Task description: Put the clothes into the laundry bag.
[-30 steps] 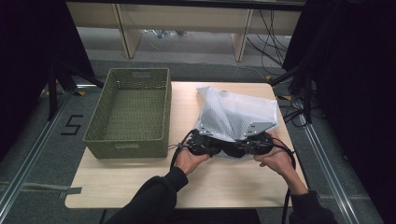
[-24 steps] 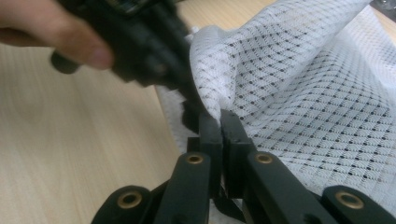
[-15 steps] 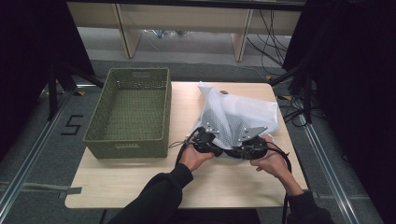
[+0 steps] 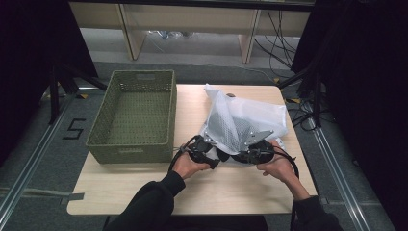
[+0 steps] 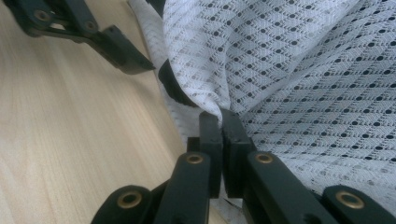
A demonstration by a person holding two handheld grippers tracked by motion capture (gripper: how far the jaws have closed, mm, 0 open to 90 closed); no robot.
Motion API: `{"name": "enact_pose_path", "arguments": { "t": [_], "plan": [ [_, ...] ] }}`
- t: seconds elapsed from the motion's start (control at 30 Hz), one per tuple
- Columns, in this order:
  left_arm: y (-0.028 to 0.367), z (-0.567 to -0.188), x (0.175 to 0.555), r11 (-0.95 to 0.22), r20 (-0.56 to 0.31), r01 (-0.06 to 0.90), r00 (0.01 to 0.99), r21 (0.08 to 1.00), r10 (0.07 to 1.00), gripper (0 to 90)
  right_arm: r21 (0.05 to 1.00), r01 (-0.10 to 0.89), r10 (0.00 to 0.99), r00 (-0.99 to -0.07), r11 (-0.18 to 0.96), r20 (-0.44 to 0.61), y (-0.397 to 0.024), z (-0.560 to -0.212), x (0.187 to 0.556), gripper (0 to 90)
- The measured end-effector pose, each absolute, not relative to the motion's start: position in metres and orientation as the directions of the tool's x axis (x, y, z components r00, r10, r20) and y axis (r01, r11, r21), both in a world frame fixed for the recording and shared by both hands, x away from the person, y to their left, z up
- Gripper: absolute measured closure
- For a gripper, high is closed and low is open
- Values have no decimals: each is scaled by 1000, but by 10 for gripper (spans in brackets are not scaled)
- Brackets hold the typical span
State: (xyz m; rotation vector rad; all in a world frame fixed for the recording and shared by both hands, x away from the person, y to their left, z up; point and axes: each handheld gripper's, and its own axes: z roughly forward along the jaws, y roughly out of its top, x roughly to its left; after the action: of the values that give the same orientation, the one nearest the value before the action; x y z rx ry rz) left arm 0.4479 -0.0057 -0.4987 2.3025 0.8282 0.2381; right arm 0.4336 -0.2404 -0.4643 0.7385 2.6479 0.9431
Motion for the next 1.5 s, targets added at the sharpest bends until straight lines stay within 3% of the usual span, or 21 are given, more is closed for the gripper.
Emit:
{"name": "enact_pose_path", "arguments": {
  "t": [0.13,0.27,0.33,0.5,0.63,0.73,0.8,0.83,1.1,1.13,1.27,1.43,1.5],
  "plan": [
    [-7,-501,449,-616,-18,480,798,625,603,493,643,386,541,-840,661,-52,-241,-464,433,900],
    [-9,-502,449,-603,-9,476,790,641,613,799,646,376,530,-847,664,-51,-238,-461,431,900],
    [-9,-502,449,-587,-24,488,782,646,623,874,651,362,521,-851,667,-60,-236,-459,429,900],
    [-5,-502,443,-576,-75,509,787,640,613,893,653,359,505,-862,667,-42,-225,-464,429,900],
    [1,-500,437,-617,-58,489,810,616,584,894,630,351,509,-857,693,-82,-212,-476,436,900],
    [3,-502,435,-580,-93,509,796,636,597,894,637,358,555,-821,683,-133,-209,-481,448,900],
    [6,-501,437,-624,-75,486,821,612,566,895,640,364,578,-801,677,-156,-209,-482,456,900],
    [3,-502,434,-586,-89,505,800,633,593,894,645,361,578,-801,674,-156,-208,-483,462,900],
    [8,-500,436,-635,-43,471,822,613,568,894,654,413,660,-729,633,-179,-206,-483,496,900],
    [6,-502,433,-588,-77,499,800,636,595,894,652,412,666,-720,637,-196,-209,-483,510,900],
    [10,-502,435,-621,-75,477,825,622,560,895,664,432,689,-703,610,-176,-216,-485,525,900],
    [9,-503,434,-572,-108,507,801,644,589,895,668,413,675,-714,619,-184,-220,-481,520,900],
    [14,-501,435,-618,-87,467,835,633,543,894,672,399,663,-726,624,-185,-224,-476,514,900]
  ]
}}
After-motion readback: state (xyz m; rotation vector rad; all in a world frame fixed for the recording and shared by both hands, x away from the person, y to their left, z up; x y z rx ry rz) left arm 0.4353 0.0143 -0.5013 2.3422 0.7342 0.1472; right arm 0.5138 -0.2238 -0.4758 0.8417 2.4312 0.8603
